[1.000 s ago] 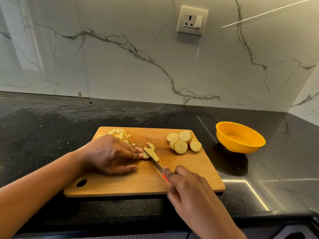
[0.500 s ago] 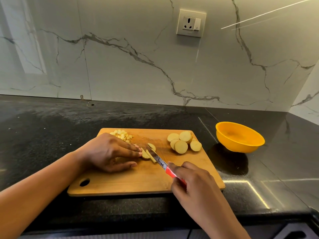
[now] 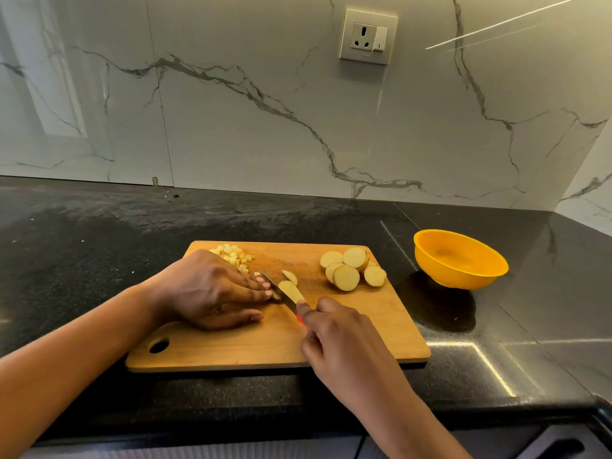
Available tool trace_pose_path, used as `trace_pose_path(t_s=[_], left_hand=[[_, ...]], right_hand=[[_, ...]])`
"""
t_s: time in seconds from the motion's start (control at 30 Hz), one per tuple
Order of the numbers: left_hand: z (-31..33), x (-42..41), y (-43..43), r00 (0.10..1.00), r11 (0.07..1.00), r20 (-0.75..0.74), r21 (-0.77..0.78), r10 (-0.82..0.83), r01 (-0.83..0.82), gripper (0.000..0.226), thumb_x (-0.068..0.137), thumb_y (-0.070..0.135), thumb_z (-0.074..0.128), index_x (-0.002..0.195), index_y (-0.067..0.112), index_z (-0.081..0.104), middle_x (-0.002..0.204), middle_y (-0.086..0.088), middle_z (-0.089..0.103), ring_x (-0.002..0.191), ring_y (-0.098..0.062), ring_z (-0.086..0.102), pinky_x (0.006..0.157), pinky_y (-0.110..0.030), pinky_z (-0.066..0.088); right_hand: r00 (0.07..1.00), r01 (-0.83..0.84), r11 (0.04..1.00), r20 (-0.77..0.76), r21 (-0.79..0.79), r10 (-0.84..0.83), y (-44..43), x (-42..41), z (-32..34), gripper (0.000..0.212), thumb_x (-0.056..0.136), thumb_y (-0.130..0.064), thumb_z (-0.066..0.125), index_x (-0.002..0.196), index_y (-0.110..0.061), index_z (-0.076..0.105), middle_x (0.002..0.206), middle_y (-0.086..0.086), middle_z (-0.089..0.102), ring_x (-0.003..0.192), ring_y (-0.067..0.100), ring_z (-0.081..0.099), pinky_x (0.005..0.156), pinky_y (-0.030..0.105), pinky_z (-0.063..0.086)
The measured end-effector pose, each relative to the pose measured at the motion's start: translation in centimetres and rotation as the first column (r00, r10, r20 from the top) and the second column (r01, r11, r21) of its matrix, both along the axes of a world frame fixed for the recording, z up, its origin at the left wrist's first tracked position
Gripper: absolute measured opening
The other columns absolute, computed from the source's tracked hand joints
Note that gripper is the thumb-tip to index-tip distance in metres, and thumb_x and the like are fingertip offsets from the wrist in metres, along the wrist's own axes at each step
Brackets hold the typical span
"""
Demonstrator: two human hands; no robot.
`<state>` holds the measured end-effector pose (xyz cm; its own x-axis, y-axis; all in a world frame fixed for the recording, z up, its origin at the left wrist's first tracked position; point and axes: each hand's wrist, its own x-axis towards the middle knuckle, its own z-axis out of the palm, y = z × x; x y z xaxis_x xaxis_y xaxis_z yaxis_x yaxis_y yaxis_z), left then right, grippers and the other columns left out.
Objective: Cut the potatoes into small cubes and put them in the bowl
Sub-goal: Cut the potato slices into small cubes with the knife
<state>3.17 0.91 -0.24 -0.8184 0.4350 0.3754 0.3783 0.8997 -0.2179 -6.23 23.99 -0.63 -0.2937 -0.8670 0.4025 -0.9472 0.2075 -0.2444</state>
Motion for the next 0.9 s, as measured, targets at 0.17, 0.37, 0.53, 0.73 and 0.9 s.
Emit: trace_pose_path(t_s=[0.17, 0.37, 0.53, 0.73, 0.9], left_hand=[[0.1, 0.1, 0.2, 1.000, 1.000, 0.008, 0.002, 0.001, -0.001, 0.032, 0.095, 0.044, 0.050, 0.109, 0.023, 0.070, 0.103, 0.009, 0.071, 0.097, -0.001, 0.066, 0.078, -0.023, 0.057], [0.2, 0.1, 0.2, 1.000, 0.999, 0.017, 0.045, 0.009, -0.010, 0.032, 0.096, 0.044, 0.048, 0.108, 0.024, 0.070, 0.103, 0.010, 0.071, 0.098, 0.002, 0.064, 0.079, -0.021, 0.056], [-0.1, 0.1, 0.1, 0.999, 0.983, 0.020, 0.182, 0.035, -0.038, 0.030, 0.095, 0.043, 0.050, 0.107, 0.026, 0.071, 0.102, 0.013, 0.071, 0.097, 0.006, 0.064, 0.071, -0.023, 0.057], [-0.4, -0.4, -0.2, 0.997, 0.890, -0.040, 0.454, 0.060, -0.036, 0.034, 0.091, 0.047, 0.056, 0.104, 0.019, 0.072, 0.102, 0.008, 0.072, 0.095, 0.003, 0.066, 0.076, -0.023, 0.057], [0.6, -1.2, 1.7, 0.948, 0.800, 0.084, 0.518, 0.306, -0.304, 0.066, 0.073, 0.081, 0.044, 0.126, 0.043, 0.048, 0.126, 0.019, 0.056, 0.115, 0.002, 0.054, 0.097, -0.030, 0.050]], right_hand=[[0.999, -0.007, 0.998, -0.047, 0.067, 0.010, -0.1, 0.4, 0.2, 0.049, 0.100, -0.027, 0.038, 0.147, -0.021, 0.030, 0.117, -0.004, 0.046, 0.092, 0.010, 0.048, 0.064, 0.018, 0.030], [1.000, -0.005, 0.994, 0.008, 0.112, 0.004, 3.3, 1.1, 0.6, 0.050, 0.099, -0.030, 0.037, 0.148, -0.028, 0.027, 0.106, -0.010, 0.041, 0.089, 0.008, 0.049, 0.061, 0.014, 0.029], [0.998, 0.028, 0.994, 0.049, 0.106, -0.033, 4.8, 1.1, 1.5, 0.048, 0.099, -0.033, 0.038, 0.146, -0.036, 0.031, 0.098, -0.013, 0.042, 0.090, 0.008, 0.050, 0.069, 0.017, 0.037], [0.989, 0.145, 0.988, 0.001, 0.051, -0.145, 6.7, -0.5, 4.1, 0.046, 0.095, -0.035, 0.049, 0.140, -0.039, 0.040, 0.086, -0.018, 0.045, 0.078, 0.000, 0.047, 0.062, 0.014, 0.038], [0.968, 0.252, 0.916, 0.095, -0.313, -0.234, 1.1, -4.8, 3.5, 0.041, 0.089, -0.020, 0.061, 0.130, -0.021, 0.056, 0.074, -0.013, 0.047, 0.061, 0.002, 0.044, 0.050, 0.013, 0.030]])
